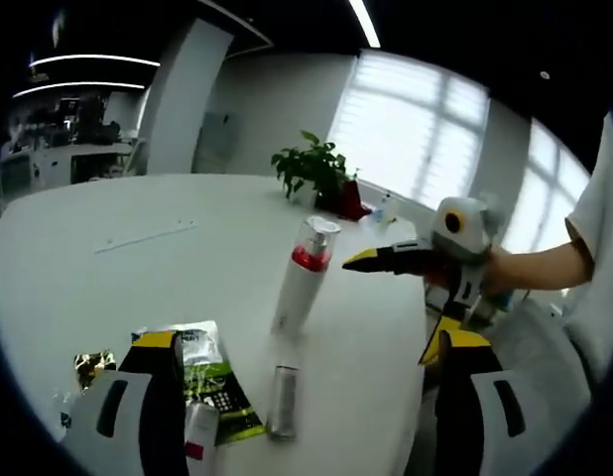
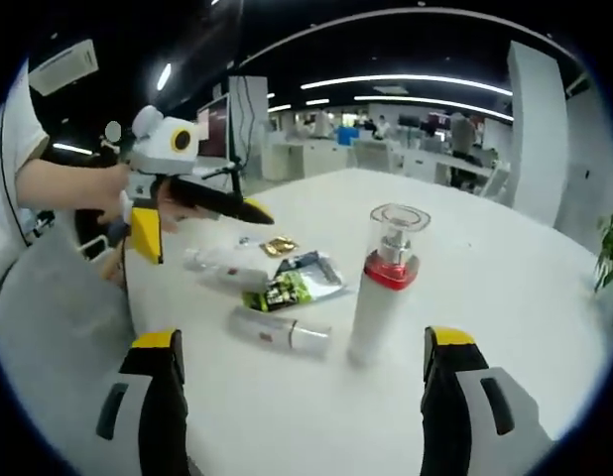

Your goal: Arrange the skincare products in the storage area until every visible bottle or jar stands upright without overlapping.

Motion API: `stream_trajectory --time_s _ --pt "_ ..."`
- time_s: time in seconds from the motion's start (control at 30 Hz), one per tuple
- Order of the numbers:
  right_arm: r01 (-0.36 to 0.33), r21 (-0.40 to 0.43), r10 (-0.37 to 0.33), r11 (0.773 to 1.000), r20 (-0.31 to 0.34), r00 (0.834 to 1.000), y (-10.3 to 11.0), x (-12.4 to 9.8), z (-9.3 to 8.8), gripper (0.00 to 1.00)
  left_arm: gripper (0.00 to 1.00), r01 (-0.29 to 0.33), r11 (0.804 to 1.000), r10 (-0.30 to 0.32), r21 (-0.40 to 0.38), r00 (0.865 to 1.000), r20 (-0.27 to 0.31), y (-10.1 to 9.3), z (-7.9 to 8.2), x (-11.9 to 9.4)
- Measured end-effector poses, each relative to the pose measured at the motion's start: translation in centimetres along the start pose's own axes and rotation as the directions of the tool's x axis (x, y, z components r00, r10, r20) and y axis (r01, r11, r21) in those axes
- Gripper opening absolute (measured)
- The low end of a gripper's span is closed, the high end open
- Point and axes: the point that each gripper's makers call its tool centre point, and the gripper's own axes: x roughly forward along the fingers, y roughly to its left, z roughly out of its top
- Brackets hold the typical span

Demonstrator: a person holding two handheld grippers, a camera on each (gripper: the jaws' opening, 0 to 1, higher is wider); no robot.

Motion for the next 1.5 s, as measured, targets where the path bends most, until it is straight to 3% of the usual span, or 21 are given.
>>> stream_trajectory --time_s 0.23,0.37,0.57,0.73,0.9,1.07,1.2,1.27,1.37,1.5 --pt "0.015 -0.054 -0.016 0.998 -0.015 1.000 2.5 -1.4 0.5 0.99 0.99 -0.060 0.998 0.060 -0.001 0.998 -0.009 -0.7 -1.9 -3.8" --pt "0.018 -0.033 -0.017 0.999 0.010 1.000 3.4 -2.5 0.7 0.99 0.99 -0.090 0.996 0.090 0.005 0.996 -0.018 -1.2 -3.2 -6.1" --pt "0.041 -0.028 -0.040 0.999 0.023 0.999 3.5 -3.5 1.5 0.99 0.99 -0.130 0.991 0.131 -0.035 0.991 0.006 -2.1 -4.3 -8.9" --pt "0.061 -0.010 -0.061 0.998 0.016 0.998 3.9 -4.7 1.1 0.99 0.99 -0.171 0.984 0.171 -0.043 0.985 0.013 -2.3 -4.8 -10.7" --pt "0.085 0.010 -0.086 0.996 0.035 0.996 4.3 -6.1 1.7 0.99 0.99 -0.196 0.978 0.197 -0.069 0.980 0.021 -2.9 -5.1 -11.8" --pt "0.093 0.025 -0.095 0.995 0.066 0.993 4.4 -6.4 2.3 0.99 0.97 -0.215 0.972 0.218 -0.091 0.976 0.022 -3.7 -5.6 -12.4" --pt "0.099 0.031 -0.101 0.995 0.082 0.991 4.7 -6.0 2.4 0.99 0.96 -0.227 0.972 0.229 -0.064 0.973 0.013 -3.5 -5.7 -12.6" --pt "0.087 0.008 -0.087 0.996 0.038 0.995 5.0 -5.8 1.5 0.99 0.96 -0.226 0.972 0.227 -0.065 0.974 0.007 -3.5 -5.9 -12.4" --pt "0.067 -0.002 -0.067 0.998 0.058 0.996 5.5 -5.5 2.0 0.99 0.96 -0.225 0.972 0.226 -0.062 0.974 0.005 -3.5 -6.0 -12.4" --pt "0.072 -0.028 -0.072 0.997 0.011 0.997 5.7 -5.2 1.1 0.99 0.95 -0.229 0.971 0.228 -0.061 0.973 -0.026 -3.5 -6.4 -12.4"
